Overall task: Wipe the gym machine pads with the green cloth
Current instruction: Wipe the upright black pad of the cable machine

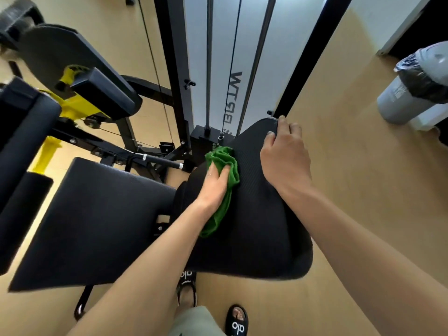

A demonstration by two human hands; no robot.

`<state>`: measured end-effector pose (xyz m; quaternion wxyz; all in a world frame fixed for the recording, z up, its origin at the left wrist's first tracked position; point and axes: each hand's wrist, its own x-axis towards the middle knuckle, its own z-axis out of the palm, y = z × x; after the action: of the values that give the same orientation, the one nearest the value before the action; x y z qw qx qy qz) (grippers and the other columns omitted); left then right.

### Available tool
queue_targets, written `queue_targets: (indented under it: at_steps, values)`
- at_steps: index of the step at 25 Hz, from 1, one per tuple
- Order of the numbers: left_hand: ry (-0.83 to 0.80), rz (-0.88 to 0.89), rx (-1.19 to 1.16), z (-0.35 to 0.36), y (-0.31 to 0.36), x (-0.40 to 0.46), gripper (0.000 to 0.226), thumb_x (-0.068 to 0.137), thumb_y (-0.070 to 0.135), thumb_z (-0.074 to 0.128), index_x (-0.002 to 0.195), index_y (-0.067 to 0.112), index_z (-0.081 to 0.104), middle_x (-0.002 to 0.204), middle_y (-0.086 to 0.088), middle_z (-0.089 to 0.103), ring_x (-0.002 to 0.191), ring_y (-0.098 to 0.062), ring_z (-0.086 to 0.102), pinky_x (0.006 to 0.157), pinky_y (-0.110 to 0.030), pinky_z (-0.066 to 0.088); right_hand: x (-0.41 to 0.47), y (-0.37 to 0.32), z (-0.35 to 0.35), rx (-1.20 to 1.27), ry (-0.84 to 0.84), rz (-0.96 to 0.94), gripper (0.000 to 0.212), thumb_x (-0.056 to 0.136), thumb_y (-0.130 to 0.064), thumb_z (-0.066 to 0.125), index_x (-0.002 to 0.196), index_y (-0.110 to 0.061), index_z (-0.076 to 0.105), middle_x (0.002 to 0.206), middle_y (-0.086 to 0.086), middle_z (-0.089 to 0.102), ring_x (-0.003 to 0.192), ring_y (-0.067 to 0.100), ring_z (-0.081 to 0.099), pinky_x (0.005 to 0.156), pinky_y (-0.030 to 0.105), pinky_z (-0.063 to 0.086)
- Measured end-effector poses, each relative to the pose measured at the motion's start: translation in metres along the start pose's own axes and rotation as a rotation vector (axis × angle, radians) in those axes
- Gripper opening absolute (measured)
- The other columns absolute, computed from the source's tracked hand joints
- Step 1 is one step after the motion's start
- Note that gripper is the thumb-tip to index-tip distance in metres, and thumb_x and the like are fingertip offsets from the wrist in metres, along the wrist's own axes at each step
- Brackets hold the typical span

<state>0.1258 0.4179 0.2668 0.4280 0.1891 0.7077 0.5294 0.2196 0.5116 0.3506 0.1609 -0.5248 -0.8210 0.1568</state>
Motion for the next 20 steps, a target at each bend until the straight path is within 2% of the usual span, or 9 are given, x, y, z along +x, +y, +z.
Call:
queue_targets:
  at_steps: [2, 3, 5, 7, 10, 14, 17, 20]
  values:
    - [-0.037, -0.002, -0.051, 0.004, -0.015, -0.069, 0.041, 0.105, 0.025, 0.042, 0.146, 0.033, 0.037, 0.136, 0.013, 0.048, 0.125, -0.001, 0.044, 0.084, 0.003, 0.035, -0.002, -0.001, -0.003, -0.016, -0.023, -0.014, 0.053, 0.105, -0.027, 0.032, 0.155, -0.009, 0.028, 0.152, 0.019, 0.036, 0.127, 0.043, 0.048, 0.105, 0.047, 0.040]
    - [-0.038, 0.005, -0.057, 0.007, -0.028, -0.107, 0.039, 0.105, 0.026, 0.043, 0.140, 0.043, 0.038, 0.138, 0.019, 0.047, 0.124, 0.005, 0.045, 0.089, 0.005, 0.034, -0.006, 0.000, -0.005, -0.015, -0.039, -0.018, 0.053, 0.105, -0.026, 0.031, 0.155, -0.009, 0.027, 0.154, 0.021, 0.034, 0.130, 0.043, 0.045, 0.107, 0.047, 0.039]
    - [0.005, 0.022, -0.057, 0.013, -0.057, -0.169, 0.036, 0.104, 0.031, 0.043, 0.129, 0.057, 0.039, 0.139, 0.026, 0.048, 0.127, 0.010, 0.043, 0.109, -0.011, 0.032, -0.015, 0.002, -0.009, 0.000, -0.074, -0.024, 0.054, 0.106, -0.026, 0.030, 0.156, -0.007, 0.024, 0.158, 0.021, 0.028, 0.137, 0.043, 0.038, 0.112, 0.048, 0.036]
    - [0.045, 0.032, -0.078, 0.019, -0.075, -0.189, 0.033, 0.104, 0.035, 0.041, 0.123, 0.062, 0.040, 0.138, 0.026, 0.049, 0.130, 0.007, 0.044, 0.115, -0.026, 0.031, -0.017, 0.004, -0.010, 0.031, -0.088, -0.018, 0.054, 0.106, -0.026, 0.030, 0.157, -0.008, 0.022, 0.161, 0.020, 0.024, 0.139, 0.042, 0.036, 0.113, 0.049, 0.035]
    - [0.061, 0.034, -0.108, 0.024, -0.072, -0.181, 0.034, 0.105, 0.033, 0.039, 0.129, 0.057, 0.039, 0.137, 0.029, 0.048, 0.129, 0.013, 0.041, 0.117, -0.026, 0.029, -0.015, 0.005, -0.011, 0.081, -0.098, -0.011, 0.054, 0.106, -0.027, 0.030, 0.157, -0.010, 0.023, 0.161, 0.019, 0.024, 0.139, 0.042, 0.037, 0.112, 0.049, 0.036]
    - [0.008, 0.018, -0.164, 0.019, -0.070, -0.137, 0.056, 0.096, 0.050, 0.045, 0.150, 0.041, 0.034, 0.148, 0.020, 0.045, 0.139, -0.002, 0.039, 0.120, -0.037, 0.026, -0.007, 0.005, -0.004, 0.059, -0.085, -0.003, 0.054, 0.105, -0.026, 0.031, 0.155, -0.008, 0.026, 0.158, 0.022, 0.029, 0.139, 0.041, 0.037, 0.112, 0.049, 0.036]
    - [0.016, 0.015, -0.132, 0.017, -0.042, -0.085, 0.053, 0.103, 0.042, 0.044, 0.153, 0.033, 0.031, 0.152, 0.014, 0.042, 0.141, -0.005, 0.036, 0.121, -0.035, 0.022, 0.000, 0.002, -0.001, 0.019, -0.067, 0.008, 0.052, 0.103, -0.023, 0.033, 0.153, -0.006, 0.030, 0.154, 0.024, 0.035, 0.132, 0.043, 0.044, 0.108, 0.048, 0.040]
    - [0.010, 0.011, -0.041, 0.023, 0.000, -0.035, 0.053, 0.104, 0.044, 0.039, 0.155, 0.030, 0.030, 0.155, 0.008, 0.038, 0.141, -0.009, 0.033, 0.116, -0.028, 0.022, 0.000, 0.000, -0.008, 0.053, -0.046, -0.004, 0.045, 0.103, -0.018, 0.034, 0.145, -0.003, 0.042, 0.151, 0.021, 0.039, 0.130, 0.042, 0.045, 0.106, 0.046, 0.041]
